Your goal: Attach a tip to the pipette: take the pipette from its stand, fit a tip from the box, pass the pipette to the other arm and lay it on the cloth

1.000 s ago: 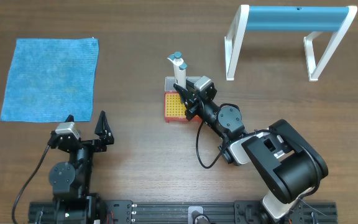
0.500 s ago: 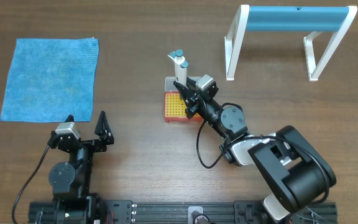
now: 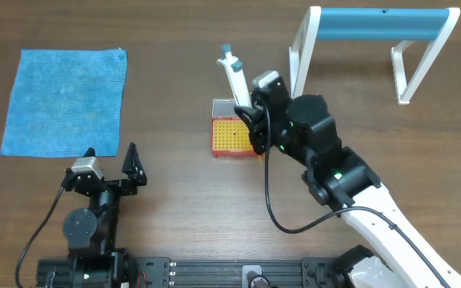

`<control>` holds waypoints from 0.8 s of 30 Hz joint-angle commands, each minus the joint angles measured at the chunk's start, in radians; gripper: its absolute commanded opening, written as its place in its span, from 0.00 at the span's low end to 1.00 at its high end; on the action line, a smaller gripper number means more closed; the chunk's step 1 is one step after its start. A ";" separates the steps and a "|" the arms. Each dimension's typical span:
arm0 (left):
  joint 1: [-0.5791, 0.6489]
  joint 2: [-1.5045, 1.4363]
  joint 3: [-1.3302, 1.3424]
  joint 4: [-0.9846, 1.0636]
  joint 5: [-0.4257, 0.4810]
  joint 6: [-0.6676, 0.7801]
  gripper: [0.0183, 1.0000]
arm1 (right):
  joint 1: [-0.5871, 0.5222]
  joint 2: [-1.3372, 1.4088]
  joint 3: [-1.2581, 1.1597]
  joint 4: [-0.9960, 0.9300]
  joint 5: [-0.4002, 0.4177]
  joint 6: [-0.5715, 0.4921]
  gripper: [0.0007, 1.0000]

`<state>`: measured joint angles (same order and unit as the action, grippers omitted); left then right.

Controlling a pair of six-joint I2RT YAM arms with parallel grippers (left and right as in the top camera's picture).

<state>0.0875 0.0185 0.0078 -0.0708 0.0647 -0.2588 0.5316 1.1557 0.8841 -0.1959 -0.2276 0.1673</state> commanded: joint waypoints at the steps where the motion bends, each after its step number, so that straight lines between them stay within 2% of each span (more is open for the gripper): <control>1: 0.004 -0.006 -0.002 -0.005 0.011 0.013 0.96 | 0.006 -0.013 0.009 -0.032 -0.113 0.078 0.08; 7: 0.004 -0.006 -0.002 -0.005 0.011 0.013 0.96 | 0.006 -0.072 0.009 0.135 -0.190 0.107 0.08; 11: 0.004 -0.006 -0.002 -0.002 0.018 0.009 0.96 | 0.006 -0.072 0.009 0.160 -0.211 0.201 0.08; 12: 0.004 -0.006 -0.002 0.011 0.058 -0.040 0.96 | 0.006 -0.072 0.009 0.160 -0.211 0.247 0.08; 15: 0.004 -0.006 -0.002 0.064 0.373 -0.748 0.96 | 0.006 -0.072 0.009 0.160 -0.211 0.297 0.08; 16: 0.004 -0.006 -0.002 0.044 0.434 -0.916 0.96 | 0.006 -0.072 0.009 0.160 -0.211 0.316 0.08; 19: 0.004 -0.006 -0.002 0.029 0.417 -1.078 0.96 | 0.006 -0.072 0.009 0.153 -0.211 0.406 0.08; 21: 0.004 -0.006 -0.002 0.061 0.422 -1.118 0.96 | 0.006 -0.072 0.009 0.145 -0.231 0.423 0.07; 24: 0.004 0.030 -0.002 0.237 0.550 -1.178 0.96 | 0.006 -0.071 0.009 0.145 -0.309 0.423 0.08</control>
<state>0.0895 0.0200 0.0059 0.0528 0.4736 -1.2995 0.5316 1.0954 0.8818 -0.0574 -0.4572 0.5568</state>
